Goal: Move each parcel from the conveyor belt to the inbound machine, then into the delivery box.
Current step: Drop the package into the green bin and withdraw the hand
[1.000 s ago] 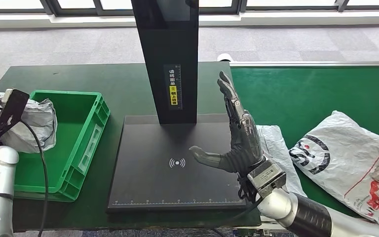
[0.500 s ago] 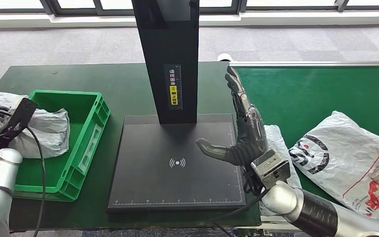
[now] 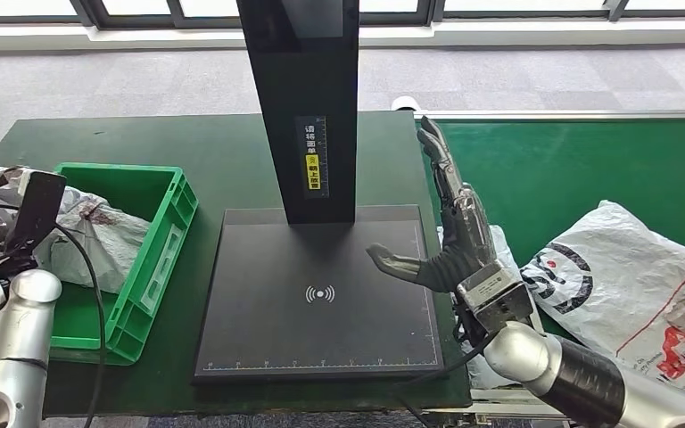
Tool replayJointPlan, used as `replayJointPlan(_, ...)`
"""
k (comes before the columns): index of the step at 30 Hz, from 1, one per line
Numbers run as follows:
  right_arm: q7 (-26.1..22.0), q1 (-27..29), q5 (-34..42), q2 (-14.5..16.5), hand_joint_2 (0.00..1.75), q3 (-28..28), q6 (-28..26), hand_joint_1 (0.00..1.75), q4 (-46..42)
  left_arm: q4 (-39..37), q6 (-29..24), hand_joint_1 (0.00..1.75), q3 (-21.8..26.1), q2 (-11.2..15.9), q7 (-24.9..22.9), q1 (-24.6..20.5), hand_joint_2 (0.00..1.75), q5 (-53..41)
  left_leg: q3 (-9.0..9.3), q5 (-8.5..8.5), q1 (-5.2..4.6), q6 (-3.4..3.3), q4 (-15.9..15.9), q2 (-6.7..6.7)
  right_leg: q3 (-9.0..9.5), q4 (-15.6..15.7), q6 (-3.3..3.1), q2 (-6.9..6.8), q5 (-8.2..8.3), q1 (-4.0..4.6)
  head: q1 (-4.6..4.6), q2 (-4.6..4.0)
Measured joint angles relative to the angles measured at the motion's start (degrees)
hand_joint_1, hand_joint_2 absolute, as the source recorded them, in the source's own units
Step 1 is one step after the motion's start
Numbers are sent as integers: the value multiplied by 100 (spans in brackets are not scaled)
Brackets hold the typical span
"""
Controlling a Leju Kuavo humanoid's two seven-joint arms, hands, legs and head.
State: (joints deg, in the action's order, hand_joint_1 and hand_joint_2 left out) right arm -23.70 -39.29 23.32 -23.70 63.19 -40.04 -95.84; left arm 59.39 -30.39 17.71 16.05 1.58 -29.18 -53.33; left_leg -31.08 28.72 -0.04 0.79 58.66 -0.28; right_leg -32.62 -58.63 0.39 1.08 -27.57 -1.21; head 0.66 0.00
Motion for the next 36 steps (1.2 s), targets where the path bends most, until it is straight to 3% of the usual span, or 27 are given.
replayJointPlan(4,20,-59,-15,-81,175,0,-2,0,0,770,-32,0,-91,-39,10,340,0,112,-2,0,0,0,0,-2,-1,1,0,0,0,1,2,0)
replayJointPlan(10,24,-79,-40,-117,175,0,-2,0,0,1259,-68,0,-158,-58,23,541,0,179,-2,-3,0,2,0,-2,-1,0,0,-1,4,3,1,0)
replayJointPlan(13,71,-68,-173,-120,175,-7,-2,0,1,1426,-337,0,-184,-61,169,623,0,498,-2,-3,0,2,0,-1,-3,0,-1,-1,5,4,0,0)
replayJointPlan(16,117,9,-294,-145,175,-57,-4,0,47,1772,-791,0,-204,-134,701,809,0,938,-3,-3,1,2,-1,-3,-3,1,-1,-1,5,3,0,0)
replayJointPlan(19,74,153,-467,-225,175,-133,-5,0,265,2395,-949,0,-146,-427,1581,1159,0,1357,-9,-1,0,0,0,-11,1,5,-1,-8,5,-1,0,0)
replayJointPlan(23,40,728,-1192,-483,175,-456,-5,0,755,3512,-957,0,-113,-902,2488,2175,0,2688,-5,13,-3,-16,-1,-2,8,26,3,-2,2,-3,2,0)
replayJointPlan(27,405,2328,-3220,-498,175,-1642,5,0,987,4647,-958,0,-446,-1279,2930,3669,0,3913,-11,39,1,-37,-1,-21,20,45,26,-20,-24,3,0,0)
replayJointPlan(30,1314,3539,-4988,-262,175,-2784,234,0,883,5298,-957,0,-1041,-1414,3058,4519,0,4055,-19,49,0,-45,-1,-64,25,48,38,-63,-46,1,1,0)
replayJointPlan(33,2118,4566,-6274,45,175,-4059,931,0,564,5673,-957,0,-1781,-1415,2827,5006,0,3991,-27,50,0,-47,-1,-97,33,50,41,-98,-57,-1,0,0)
replayJointPlan(36,2330,5314,-6886,470,175,-5315,1768,0,204,5840,-869,0,-2371,-1408,2593,5118,0,4026,-29,50,-1,-47,-2,-100,39,51,42,-102,-57,-2,0,0)
